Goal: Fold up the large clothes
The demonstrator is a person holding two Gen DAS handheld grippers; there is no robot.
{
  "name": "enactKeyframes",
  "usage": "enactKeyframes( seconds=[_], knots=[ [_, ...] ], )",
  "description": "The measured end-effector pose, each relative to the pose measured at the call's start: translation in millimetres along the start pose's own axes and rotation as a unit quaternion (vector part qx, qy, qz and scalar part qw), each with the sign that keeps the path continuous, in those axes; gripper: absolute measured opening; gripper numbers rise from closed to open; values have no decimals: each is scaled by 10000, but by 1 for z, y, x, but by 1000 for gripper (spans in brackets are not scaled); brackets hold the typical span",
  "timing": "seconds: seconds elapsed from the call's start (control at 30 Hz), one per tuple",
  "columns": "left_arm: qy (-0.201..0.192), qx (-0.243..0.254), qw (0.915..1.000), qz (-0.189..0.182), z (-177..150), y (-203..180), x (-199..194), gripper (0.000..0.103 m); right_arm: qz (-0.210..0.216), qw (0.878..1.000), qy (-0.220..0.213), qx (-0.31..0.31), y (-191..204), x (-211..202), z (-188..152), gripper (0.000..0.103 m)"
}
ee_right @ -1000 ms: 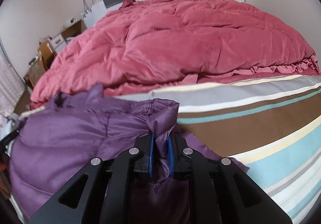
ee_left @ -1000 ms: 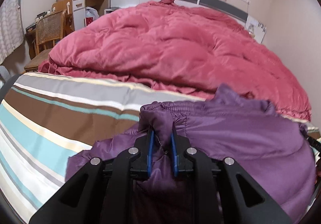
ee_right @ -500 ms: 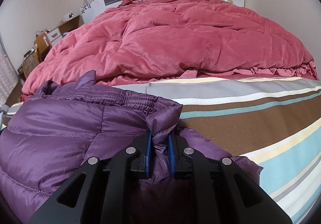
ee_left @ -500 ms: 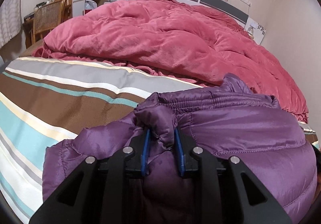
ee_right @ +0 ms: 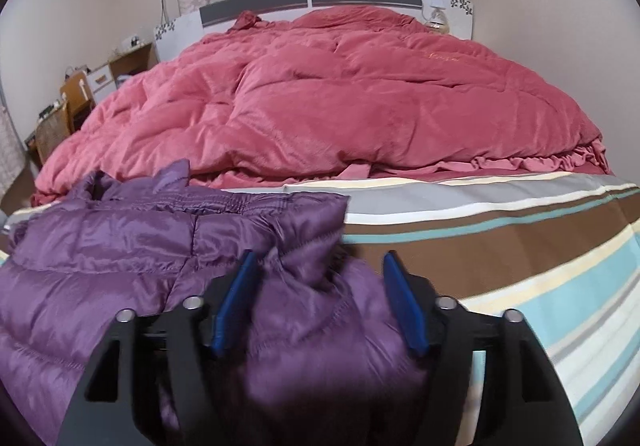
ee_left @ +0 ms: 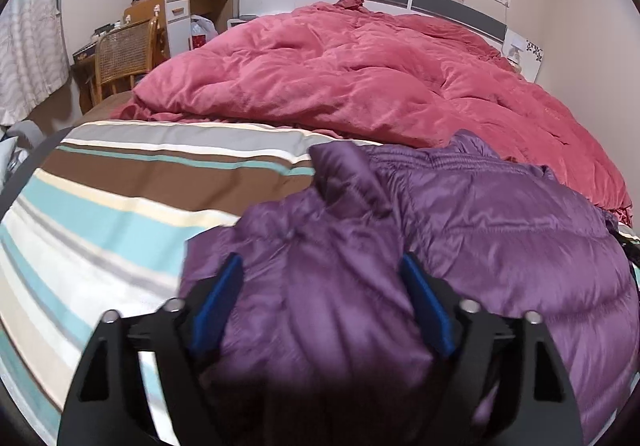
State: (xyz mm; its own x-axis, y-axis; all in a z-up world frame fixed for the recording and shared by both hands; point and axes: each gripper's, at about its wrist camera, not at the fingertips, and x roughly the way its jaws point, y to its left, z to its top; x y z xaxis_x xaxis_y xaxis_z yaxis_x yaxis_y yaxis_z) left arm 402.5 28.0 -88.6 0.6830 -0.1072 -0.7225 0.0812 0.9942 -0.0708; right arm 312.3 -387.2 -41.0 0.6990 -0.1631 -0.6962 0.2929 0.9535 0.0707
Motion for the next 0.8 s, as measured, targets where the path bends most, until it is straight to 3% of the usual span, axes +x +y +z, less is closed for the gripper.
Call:
enactKeyframes(
  seconds=[0.07,0.17,0.3,0.5,0.57,0.6,0.67,0.8],
  knots=[
    [-34,-72,9999,88,-3,7,-8,97,62,9998,98,136,-10,-10,-3,67],
    [9,-340,9994,6,-10,19,-12,100,85,9979,285,575,-32,-27,-13,81],
    [140,-951,9942,-477,-27,37,-15,101,232,9920,538,1114,-59,-46,-34,83],
    [356,-967,9894,-1022,-40,33,-14,99,917,9777,1010,1597,-67,-42,-61,84],
    [404,-1047,9875,-1109,-40,33,-14,93,1060,9760,1012,1612,-61,-40,-64,79],
    [451,-1137,9855,-1174,-40,34,-13,89,1100,9765,998,1563,-56,-39,-63,67],
    [494,-1286,9826,-1247,-42,35,-13,73,1120,9779,1008,1451,-48,-38,-63,49],
    [418,-1159,9812,-1485,-44,30,-23,40,1144,9818,938,1188,-36,-47,-59,25]
  ],
)
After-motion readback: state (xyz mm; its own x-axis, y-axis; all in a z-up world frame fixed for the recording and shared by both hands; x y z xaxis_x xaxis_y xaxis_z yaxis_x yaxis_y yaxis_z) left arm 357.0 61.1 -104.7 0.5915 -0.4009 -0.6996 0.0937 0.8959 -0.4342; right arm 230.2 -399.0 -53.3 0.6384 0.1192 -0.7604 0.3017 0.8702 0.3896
